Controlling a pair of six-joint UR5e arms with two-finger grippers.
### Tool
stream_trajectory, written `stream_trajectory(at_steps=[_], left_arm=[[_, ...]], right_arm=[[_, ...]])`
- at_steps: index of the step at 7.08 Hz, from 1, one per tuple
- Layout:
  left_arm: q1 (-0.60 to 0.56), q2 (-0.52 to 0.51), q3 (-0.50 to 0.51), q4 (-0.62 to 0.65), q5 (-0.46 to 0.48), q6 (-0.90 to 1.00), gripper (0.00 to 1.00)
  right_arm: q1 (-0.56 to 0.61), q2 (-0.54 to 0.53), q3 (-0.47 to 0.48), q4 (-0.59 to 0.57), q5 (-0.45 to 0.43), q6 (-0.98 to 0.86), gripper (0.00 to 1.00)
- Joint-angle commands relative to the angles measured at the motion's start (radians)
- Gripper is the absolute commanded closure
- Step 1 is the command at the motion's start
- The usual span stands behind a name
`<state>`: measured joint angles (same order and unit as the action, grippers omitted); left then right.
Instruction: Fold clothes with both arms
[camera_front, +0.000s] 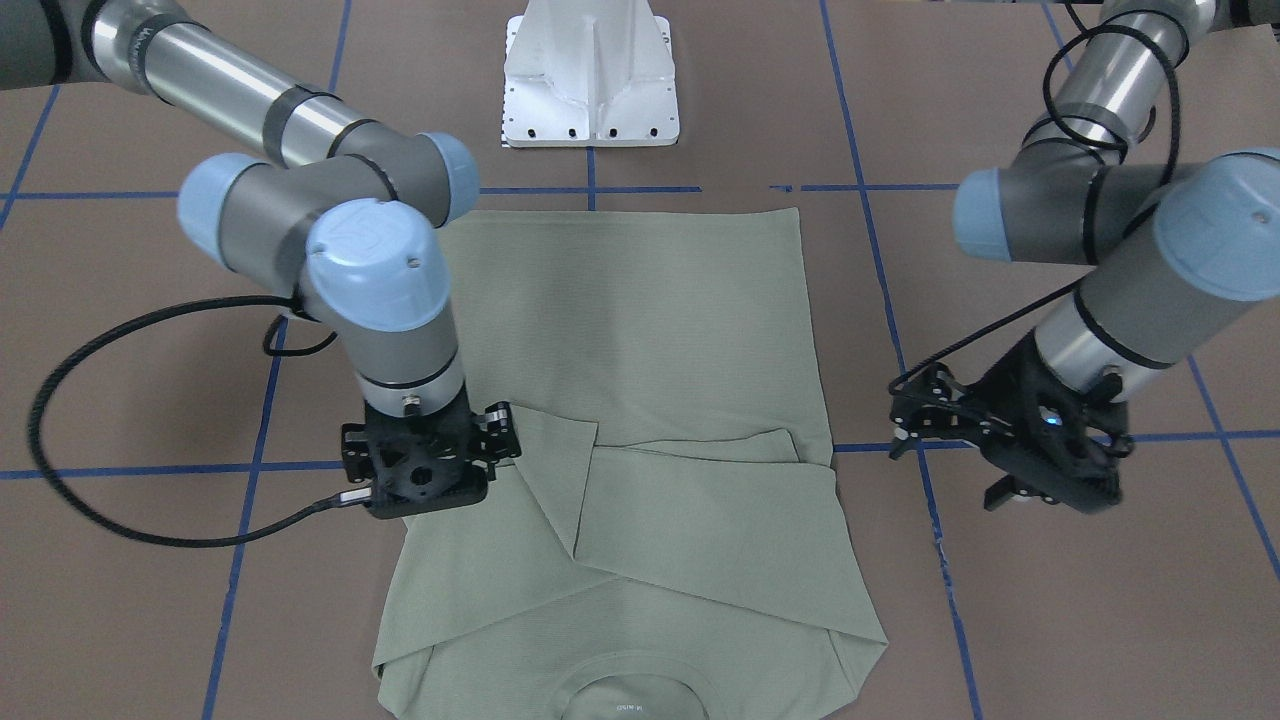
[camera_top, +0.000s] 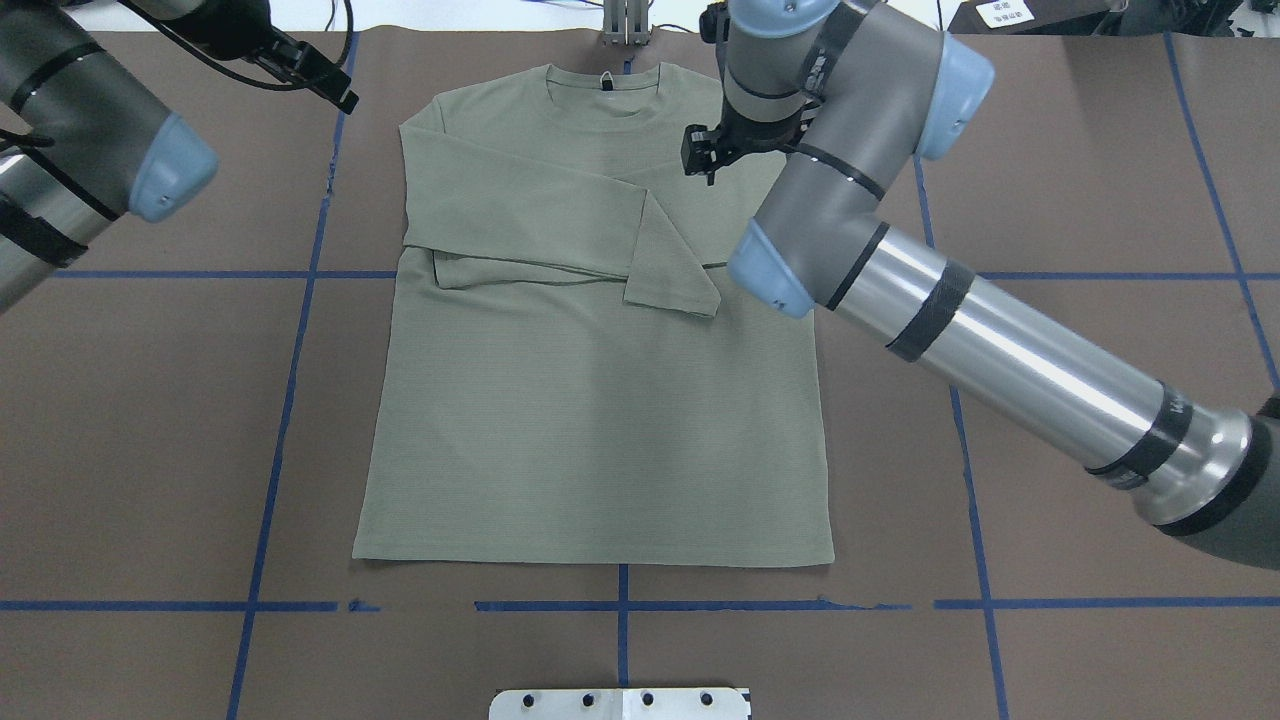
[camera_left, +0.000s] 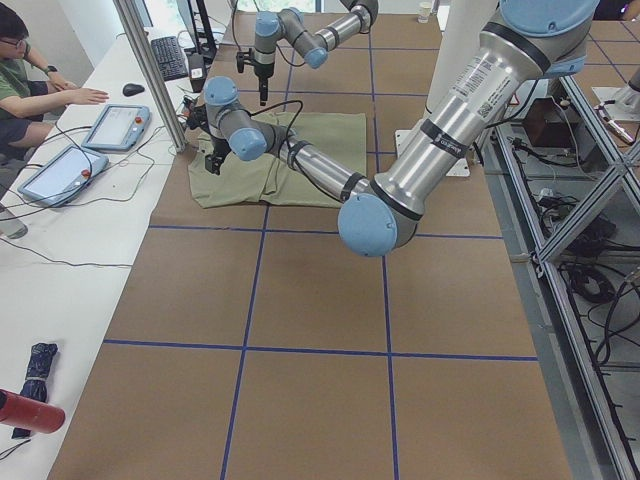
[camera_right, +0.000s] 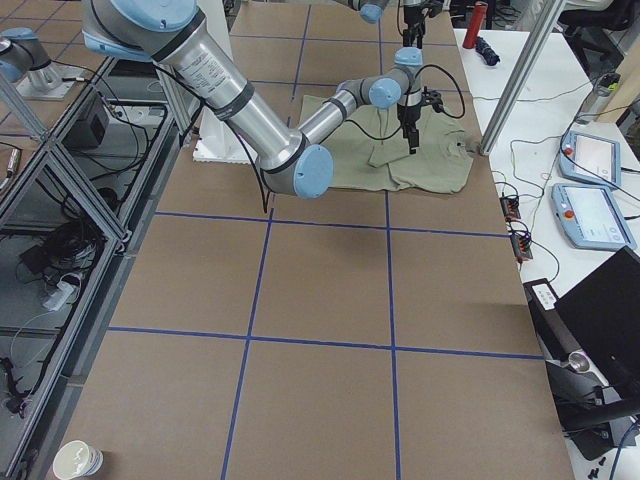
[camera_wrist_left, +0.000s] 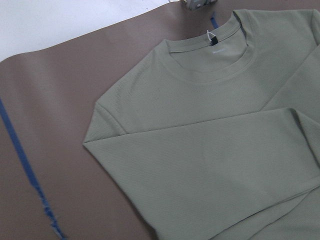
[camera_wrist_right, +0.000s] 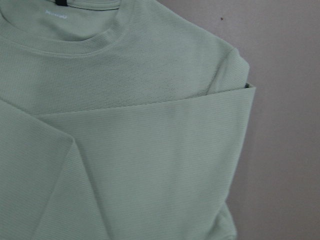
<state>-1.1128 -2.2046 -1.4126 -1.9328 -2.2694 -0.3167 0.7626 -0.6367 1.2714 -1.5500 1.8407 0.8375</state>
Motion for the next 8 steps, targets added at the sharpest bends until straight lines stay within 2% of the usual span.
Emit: stream_trajectory(at_steps=[1, 2, 3, 4, 8], left_arm=[[-0.038, 0.009, 0.004, 0.025, -0.03, 0.071, 0.0], [-0.038, 0.009, 0.003, 0.025, -0.03, 0.07, 0.0], [-0.038, 0.011, 0.001, 0.025, -0.032, 0.064, 0.0], [-0.038, 0.011, 0.001, 0.025, -0.032, 0.062, 0.0], [-0.036, 0.013, 0.001, 0.025, -0.033, 0.061, 0.0]], right_arm=[[-0.125, 0.132, -0.157, 0.001, -0.147, 0.121, 0.06], [-0.165, 0.132, -0.167, 0.001, -0.203, 0.155, 0.15], [-0.186, 0.134, -0.176, 0.001, -0.224, 0.173, 0.24], [-0.199, 0.141, -0.203, 0.002, -0.257, 0.175, 0.28], [-0.241, 0.153, -0.241, 0.024, -0.328, 0.18, 0.3]])
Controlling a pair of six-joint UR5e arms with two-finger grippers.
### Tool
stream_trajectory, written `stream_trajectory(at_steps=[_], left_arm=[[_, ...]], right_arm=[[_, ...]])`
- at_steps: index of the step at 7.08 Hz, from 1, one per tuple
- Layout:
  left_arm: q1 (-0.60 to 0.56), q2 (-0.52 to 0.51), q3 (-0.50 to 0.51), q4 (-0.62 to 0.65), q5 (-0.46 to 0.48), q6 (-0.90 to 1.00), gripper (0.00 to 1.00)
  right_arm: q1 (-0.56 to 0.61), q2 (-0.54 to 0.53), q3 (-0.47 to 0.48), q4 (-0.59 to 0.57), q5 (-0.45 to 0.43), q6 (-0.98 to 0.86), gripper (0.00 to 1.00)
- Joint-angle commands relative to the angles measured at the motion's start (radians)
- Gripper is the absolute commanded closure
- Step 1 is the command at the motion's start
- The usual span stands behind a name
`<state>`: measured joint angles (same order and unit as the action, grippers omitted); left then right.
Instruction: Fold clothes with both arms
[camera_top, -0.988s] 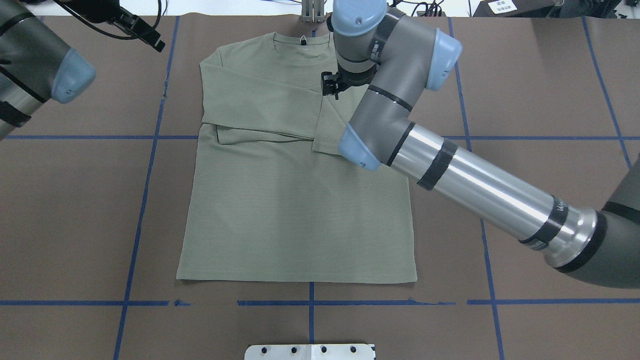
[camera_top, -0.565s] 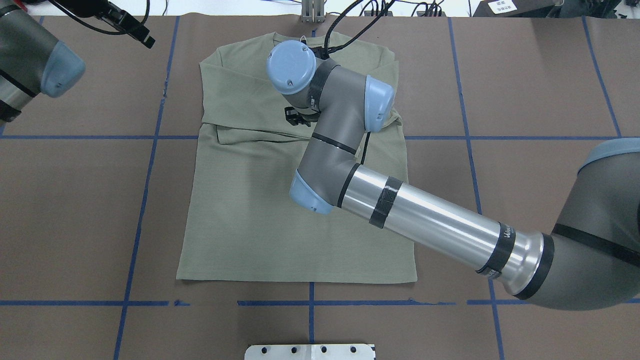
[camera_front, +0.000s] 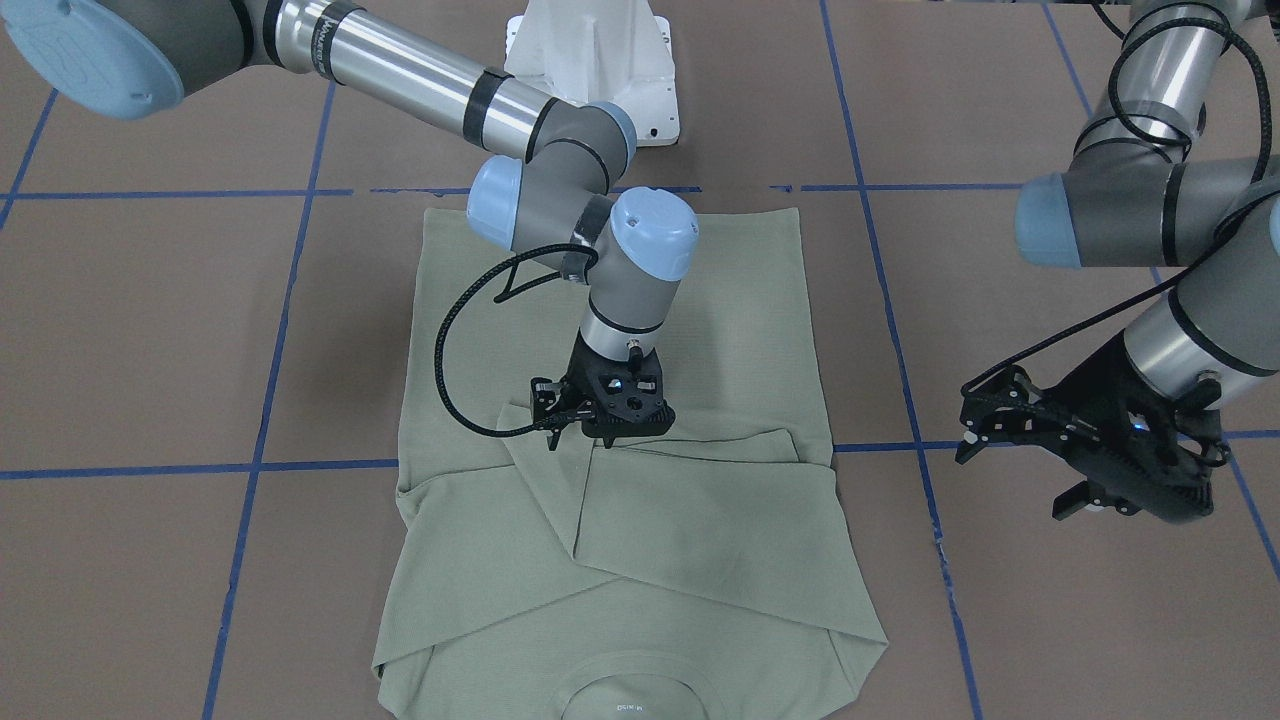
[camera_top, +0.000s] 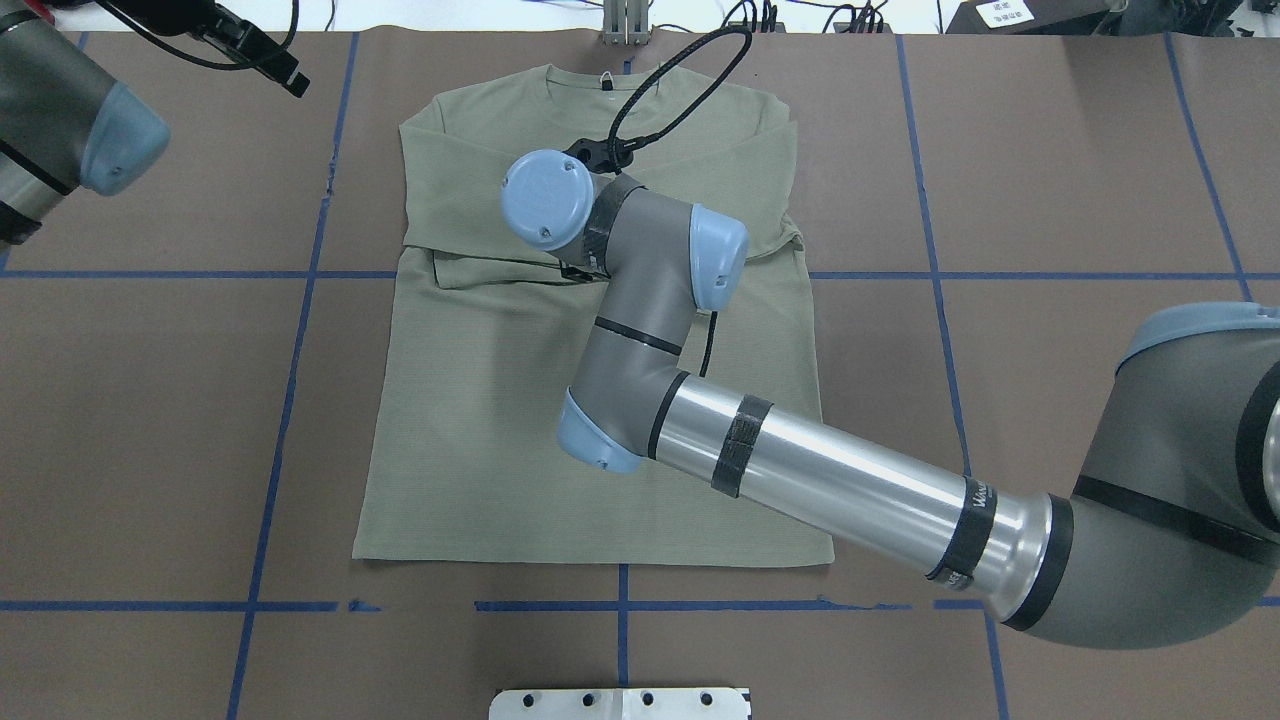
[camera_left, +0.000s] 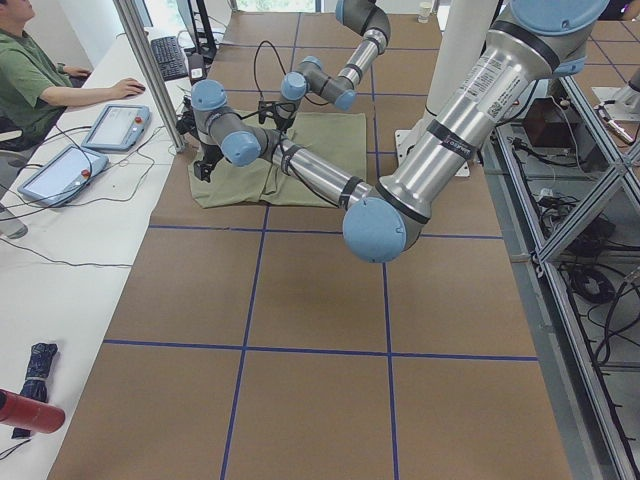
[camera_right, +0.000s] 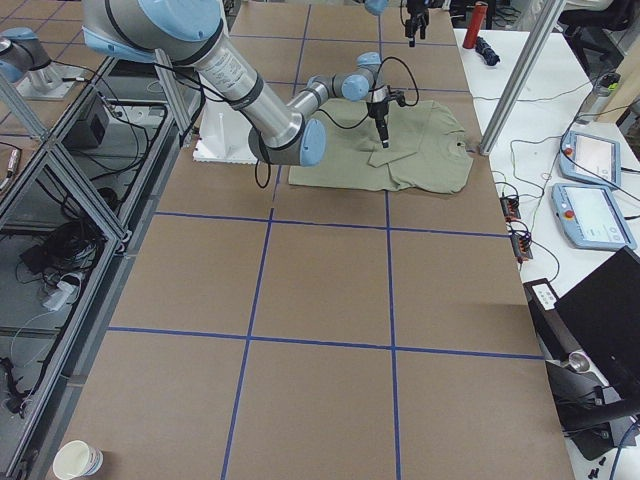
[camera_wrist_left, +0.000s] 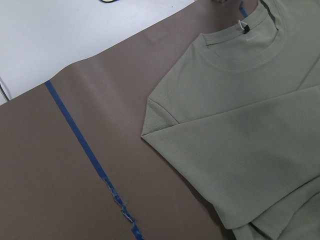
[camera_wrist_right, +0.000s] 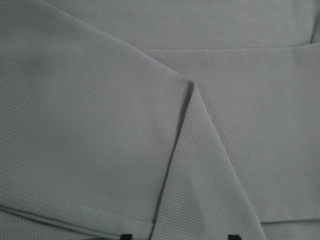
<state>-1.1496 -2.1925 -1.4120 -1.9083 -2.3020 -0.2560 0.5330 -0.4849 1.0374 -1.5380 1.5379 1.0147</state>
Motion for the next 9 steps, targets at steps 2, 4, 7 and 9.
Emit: stream_trajectory(at_steps=[2, 4, 7, 9], left_arm=[[0.001, 0.0, 0.001, 0.0, -0.001, 0.001, 0.0], [0.001, 0.0, 0.001, -0.002, -0.001, 0.0, 0.0], [0.001, -0.001, -0.001, -0.002, -0.001, 0.0, 0.0], [0.001, -0.001, -0.001, -0.002, -0.001, 0.0, 0.0]], right_arm=[[-0.016, 0.002, -0.017, 0.012, -0.027, 0.002, 0.33], [-0.024, 0.0, -0.02, 0.012, -0.028, 0.002, 0.37], [-0.024, 0.0, -0.028, 0.012, -0.028, 0.001, 0.6], [-0.022, 0.005, -0.026, 0.01, -0.027, -0.008, 1.0]])
